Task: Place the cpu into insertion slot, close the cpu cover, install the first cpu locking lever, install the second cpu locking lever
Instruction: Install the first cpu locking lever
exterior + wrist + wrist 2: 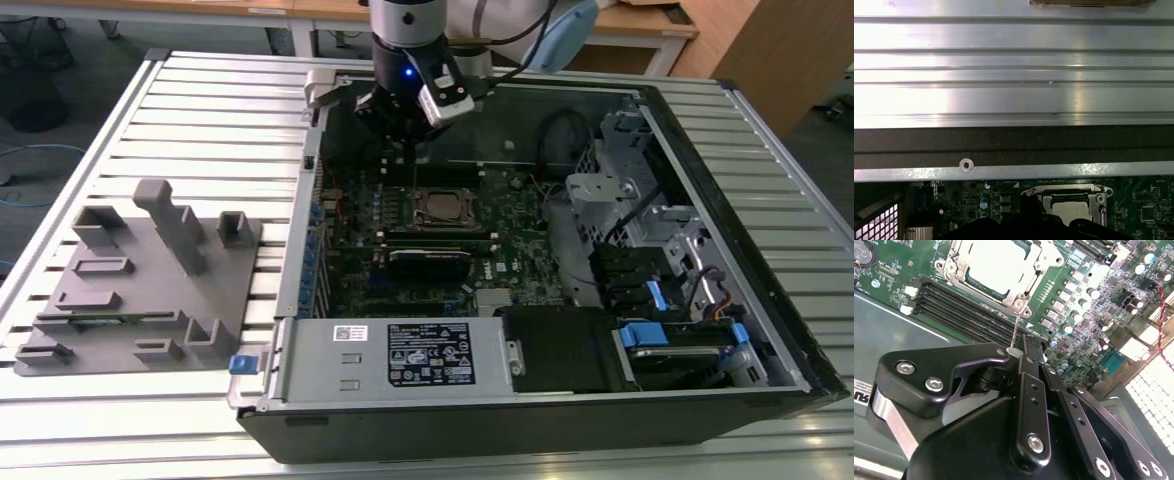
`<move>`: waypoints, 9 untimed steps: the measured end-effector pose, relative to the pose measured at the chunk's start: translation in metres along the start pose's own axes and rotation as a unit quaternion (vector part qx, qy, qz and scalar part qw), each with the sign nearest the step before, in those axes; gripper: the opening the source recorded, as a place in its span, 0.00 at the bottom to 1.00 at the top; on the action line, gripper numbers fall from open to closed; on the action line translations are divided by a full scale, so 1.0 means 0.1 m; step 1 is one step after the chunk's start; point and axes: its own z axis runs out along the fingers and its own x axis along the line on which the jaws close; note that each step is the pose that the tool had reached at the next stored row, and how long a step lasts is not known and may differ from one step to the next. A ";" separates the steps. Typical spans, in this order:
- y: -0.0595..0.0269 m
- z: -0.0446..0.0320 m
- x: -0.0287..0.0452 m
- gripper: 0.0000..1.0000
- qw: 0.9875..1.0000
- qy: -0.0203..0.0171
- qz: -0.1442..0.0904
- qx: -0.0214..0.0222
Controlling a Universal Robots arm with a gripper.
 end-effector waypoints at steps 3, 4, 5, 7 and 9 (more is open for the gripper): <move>0.000 0.001 -0.006 0.11 1.000 0.000 0.000 0.000; 0.001 0.001 -0.016 0.11 1.000 0.000 0.000 0.000; 0.001 0.002 -0.026 0.11 1.000 0.000 0.000 0.000; 0.002 0.005 -0.056 0.11 1.000 0.000 0.000 0.000; 0.002 0.007 -0.084 0.11 1.000 0.000 0.000 0.000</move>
